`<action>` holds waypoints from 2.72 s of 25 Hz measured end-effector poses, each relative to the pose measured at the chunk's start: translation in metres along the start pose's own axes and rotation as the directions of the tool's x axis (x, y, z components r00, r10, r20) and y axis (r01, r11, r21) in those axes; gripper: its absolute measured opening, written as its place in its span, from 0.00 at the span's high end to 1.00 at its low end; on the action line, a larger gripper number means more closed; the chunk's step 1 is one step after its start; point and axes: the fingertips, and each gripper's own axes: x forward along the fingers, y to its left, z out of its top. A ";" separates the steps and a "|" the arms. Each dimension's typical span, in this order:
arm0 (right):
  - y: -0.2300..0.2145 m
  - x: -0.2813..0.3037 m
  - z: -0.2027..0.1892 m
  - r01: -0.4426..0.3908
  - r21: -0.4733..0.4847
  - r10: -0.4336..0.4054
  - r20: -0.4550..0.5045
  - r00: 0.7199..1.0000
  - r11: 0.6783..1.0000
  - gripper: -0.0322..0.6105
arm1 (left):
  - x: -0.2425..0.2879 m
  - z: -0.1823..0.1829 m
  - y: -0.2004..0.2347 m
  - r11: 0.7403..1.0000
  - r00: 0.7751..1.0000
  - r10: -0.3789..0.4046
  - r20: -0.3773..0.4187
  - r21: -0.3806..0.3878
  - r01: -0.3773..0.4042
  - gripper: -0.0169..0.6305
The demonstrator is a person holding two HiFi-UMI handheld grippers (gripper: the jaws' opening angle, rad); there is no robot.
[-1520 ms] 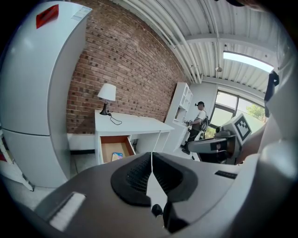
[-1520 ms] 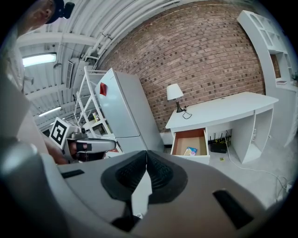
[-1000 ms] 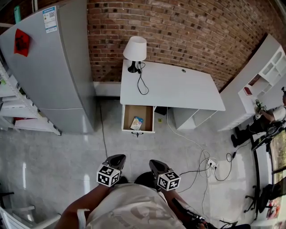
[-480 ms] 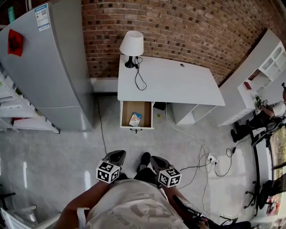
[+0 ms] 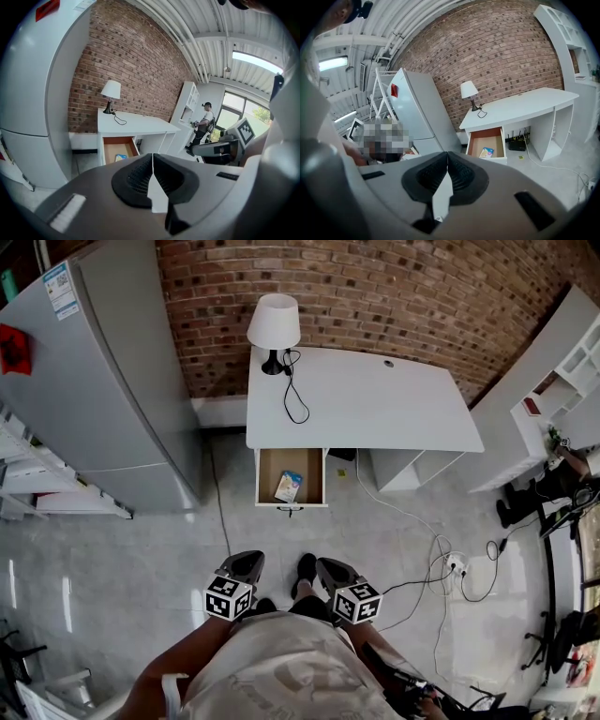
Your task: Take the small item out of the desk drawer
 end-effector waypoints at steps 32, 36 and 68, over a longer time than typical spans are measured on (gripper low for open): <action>-0.222 0.055 0.093 -0.039 0.089 0.041 -0.015 0.999 0.995 0.94 | 0.224 0.092 -0.007 0.997 0.987 0.069 -0.145 0.036 -0.064 0.95; -0.236 0.060 0.099 -0.062 0.089 0.064 -0.023 0.998 0.994 0.94 | 0.231 0.098 -0.008 0.996 0.983 0.090 -0.157 0.039 -0.085 0.95; -0.238 0.101 0.125 0.074 0.073 -0.069 -0.068 0.995 0.995 0.94 | 0.270 0.120 0.091 0.997 0.985 0.059 -0.159 -0.033 -0.065 0.96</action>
